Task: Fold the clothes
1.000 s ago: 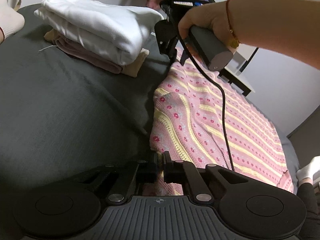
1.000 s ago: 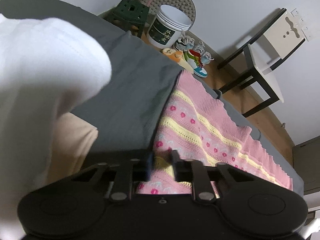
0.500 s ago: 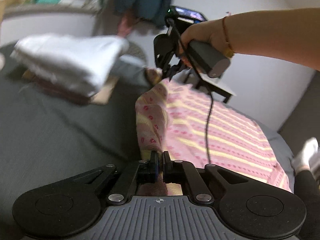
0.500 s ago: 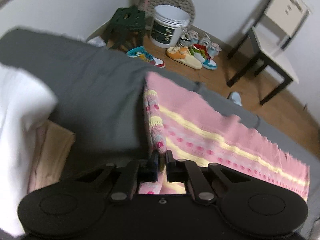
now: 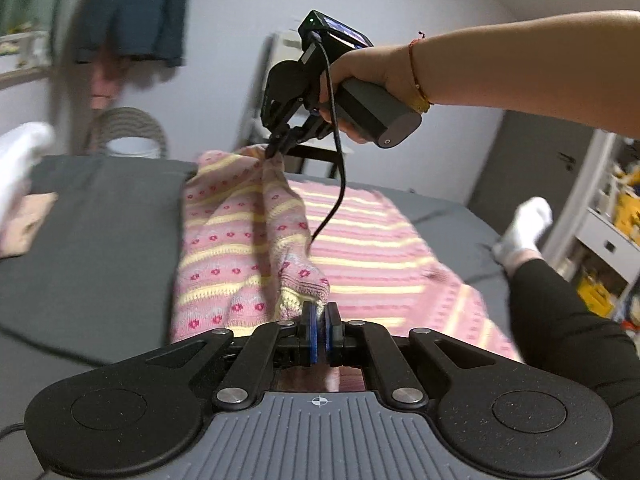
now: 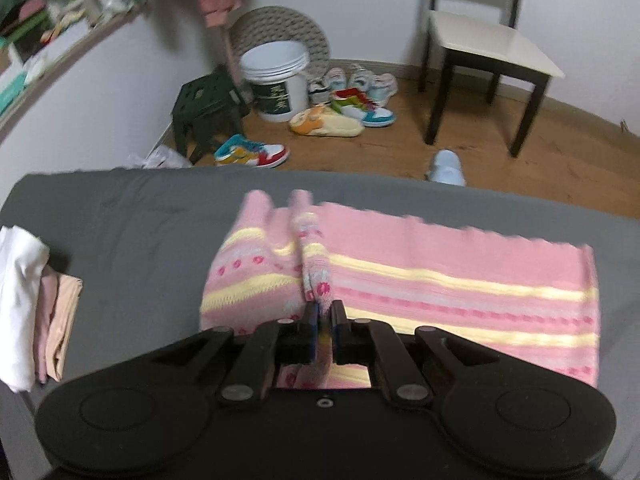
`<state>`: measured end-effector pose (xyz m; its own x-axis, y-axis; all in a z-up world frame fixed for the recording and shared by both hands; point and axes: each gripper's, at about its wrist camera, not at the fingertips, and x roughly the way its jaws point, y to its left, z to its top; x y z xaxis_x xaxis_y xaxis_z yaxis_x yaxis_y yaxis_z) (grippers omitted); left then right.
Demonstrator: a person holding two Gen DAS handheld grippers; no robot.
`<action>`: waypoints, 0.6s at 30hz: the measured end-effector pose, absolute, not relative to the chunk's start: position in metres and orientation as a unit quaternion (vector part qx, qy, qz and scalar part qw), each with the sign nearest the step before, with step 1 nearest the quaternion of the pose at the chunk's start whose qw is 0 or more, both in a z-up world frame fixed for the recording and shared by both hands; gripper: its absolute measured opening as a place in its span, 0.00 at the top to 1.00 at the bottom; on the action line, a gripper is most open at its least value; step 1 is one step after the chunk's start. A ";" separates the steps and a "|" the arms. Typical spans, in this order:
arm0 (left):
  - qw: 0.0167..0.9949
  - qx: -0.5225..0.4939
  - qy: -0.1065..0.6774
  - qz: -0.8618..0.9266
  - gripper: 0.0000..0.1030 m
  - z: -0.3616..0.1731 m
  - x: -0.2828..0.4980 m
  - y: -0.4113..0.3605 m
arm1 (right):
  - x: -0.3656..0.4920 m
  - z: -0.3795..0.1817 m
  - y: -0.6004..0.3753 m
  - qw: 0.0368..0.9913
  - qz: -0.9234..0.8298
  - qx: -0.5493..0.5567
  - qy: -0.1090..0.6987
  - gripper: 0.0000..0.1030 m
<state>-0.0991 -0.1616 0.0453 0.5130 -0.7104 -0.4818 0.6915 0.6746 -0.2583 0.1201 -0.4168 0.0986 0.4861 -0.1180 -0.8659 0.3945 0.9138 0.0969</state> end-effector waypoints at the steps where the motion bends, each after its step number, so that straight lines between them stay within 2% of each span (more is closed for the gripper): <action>1: 0.864 -0.012 0.283 -0.416 0.97 0.049 -0.104 -0.173 | 0.112 0.100 -0.429 0.850 -0.152 0.148 0.482 0.94; 7: 0.825 0.001 0.279 -0.491 0.97 0.067 -0.139 -0.241 | 0.045 0.100 -0.498 0.850 -0.187 0.168 0.464 0.94; 11: 0.805 0.011 0.277 -0.525 0.97 0.070 -0.158 -0.275 | -0.002 0.100 -0.542 0.865 -0.197 0.202 0.415 0.94; 15: 0.789 0.041 0.308 -0.529 0.98 0.052 -0.167 -0.300 | -0.026 0.056 -0.573 0.846 -0.215 0.220 0.436 0.96; 18: 0.784 0.057 0.325 -0.525 0.98 0.041 -0.171 -0.304 | -0.037 0.029 -0.596 0.845 -0.194 0.272 0.418 0.91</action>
